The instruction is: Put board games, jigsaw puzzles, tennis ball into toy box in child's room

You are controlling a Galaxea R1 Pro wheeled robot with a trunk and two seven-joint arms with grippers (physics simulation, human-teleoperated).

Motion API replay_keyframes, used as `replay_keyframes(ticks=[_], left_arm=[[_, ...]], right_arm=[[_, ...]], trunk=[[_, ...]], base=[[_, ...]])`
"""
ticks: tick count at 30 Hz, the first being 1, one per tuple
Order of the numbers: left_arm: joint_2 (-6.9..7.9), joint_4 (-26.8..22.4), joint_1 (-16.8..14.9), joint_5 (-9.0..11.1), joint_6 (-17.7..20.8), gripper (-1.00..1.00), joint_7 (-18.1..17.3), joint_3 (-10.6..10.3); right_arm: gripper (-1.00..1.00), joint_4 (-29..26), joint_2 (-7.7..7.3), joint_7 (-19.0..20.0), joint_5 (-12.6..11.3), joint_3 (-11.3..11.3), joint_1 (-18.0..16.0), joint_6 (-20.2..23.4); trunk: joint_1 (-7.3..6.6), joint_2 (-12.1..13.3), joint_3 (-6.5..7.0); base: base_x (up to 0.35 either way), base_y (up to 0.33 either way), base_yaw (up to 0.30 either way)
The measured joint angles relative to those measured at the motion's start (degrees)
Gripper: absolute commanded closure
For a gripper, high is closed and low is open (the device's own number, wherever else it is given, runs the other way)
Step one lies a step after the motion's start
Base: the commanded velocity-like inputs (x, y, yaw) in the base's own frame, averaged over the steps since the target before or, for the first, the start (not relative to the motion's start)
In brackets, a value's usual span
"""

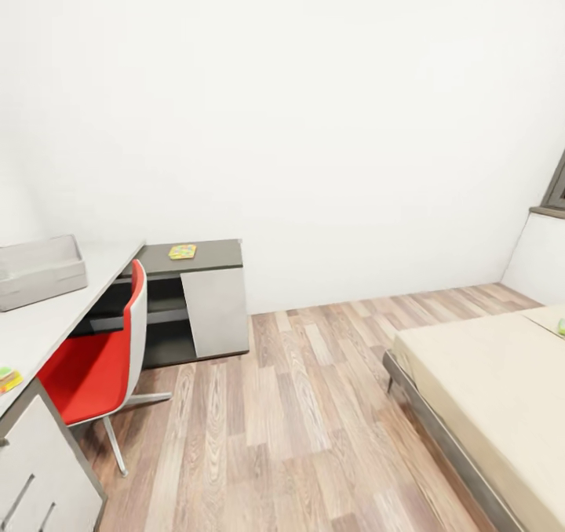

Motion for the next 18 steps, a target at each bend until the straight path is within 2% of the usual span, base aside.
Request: replay_keyframes(ticks=[12,18], left_arm=[[0.00,0.00,0.00,0.00,0.00,-1.00,0.00,-0.01],[0.00,0.00,0.00,0.00,0.00,-1.00,0.00,0.00]], right_arm=[[-1.00,0.00,-0.04,0.00,0.00,0.00,0.01,0.00],[-1.00,0.00,-0.05,0.00,0.00,-0.01,0.00,0.00]], trunk=[[0.00,0.00,0.00],[-1.31,2.39,1.07]], base=[[0.000,0.000,0.275],[0.000,0.000,0.275]])
